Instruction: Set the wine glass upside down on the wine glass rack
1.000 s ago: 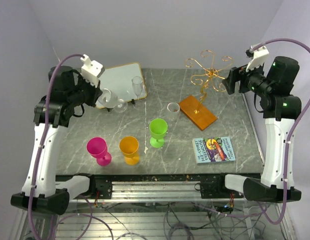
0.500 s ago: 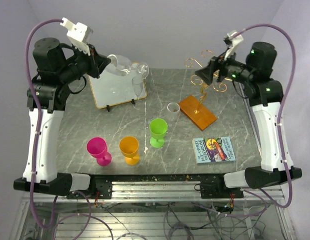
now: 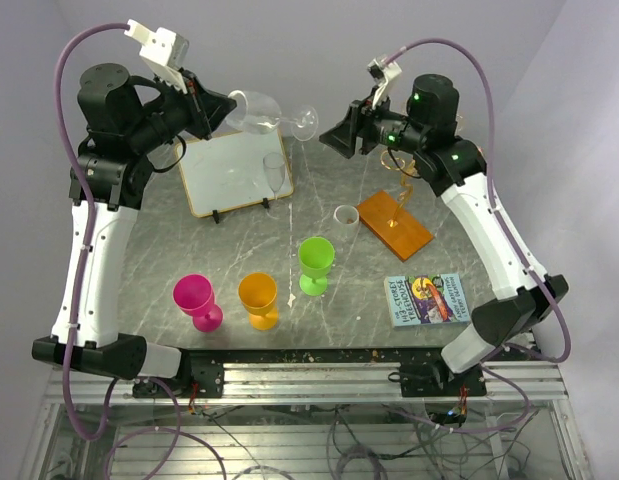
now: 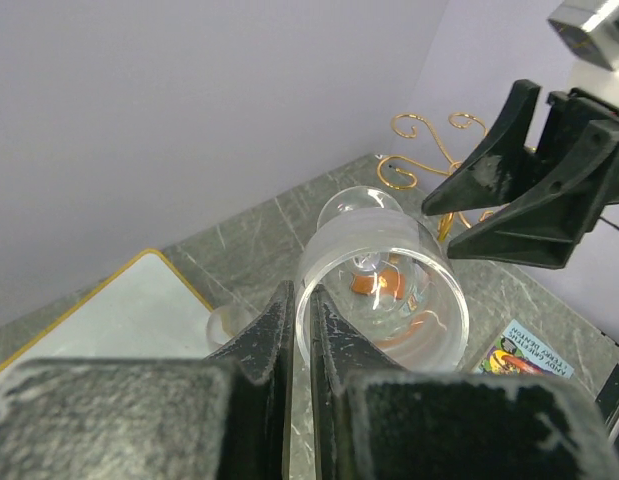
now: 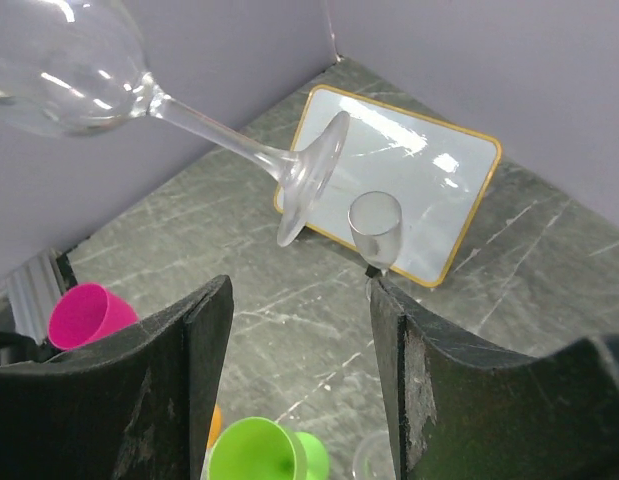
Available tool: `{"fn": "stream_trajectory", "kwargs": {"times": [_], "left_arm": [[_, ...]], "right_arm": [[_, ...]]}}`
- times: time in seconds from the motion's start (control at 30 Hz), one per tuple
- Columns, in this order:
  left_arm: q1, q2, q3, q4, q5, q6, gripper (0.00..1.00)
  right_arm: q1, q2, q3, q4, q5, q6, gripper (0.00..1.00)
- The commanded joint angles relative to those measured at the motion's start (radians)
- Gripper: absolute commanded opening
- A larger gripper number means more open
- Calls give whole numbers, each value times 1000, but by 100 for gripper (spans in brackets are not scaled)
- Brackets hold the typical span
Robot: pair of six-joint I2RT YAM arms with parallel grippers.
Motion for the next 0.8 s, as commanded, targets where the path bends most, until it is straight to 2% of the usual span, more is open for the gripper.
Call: {"fn": "stream_trajectory", "kwargs": {"times": [0.0, 0.2, 0.43, 0.77], "left_arm": [[-12, -26, 21, 104, 38, -24, 7], [-14, -31, 14, 123, 53, -35, 7], [-15, -43, -16, 146, 61, -56, 7], [-15, -56, -49, 152, 59, -60, 7]], "right_arm": [[31, 35, 6, 89, 9, 85, 57], [50, 72, 13, 110, 27, 122, 55], [50, 70, 6, 131, 40, 144, 42], [50, 67, 16, 143, 11, 156, 37]]}}
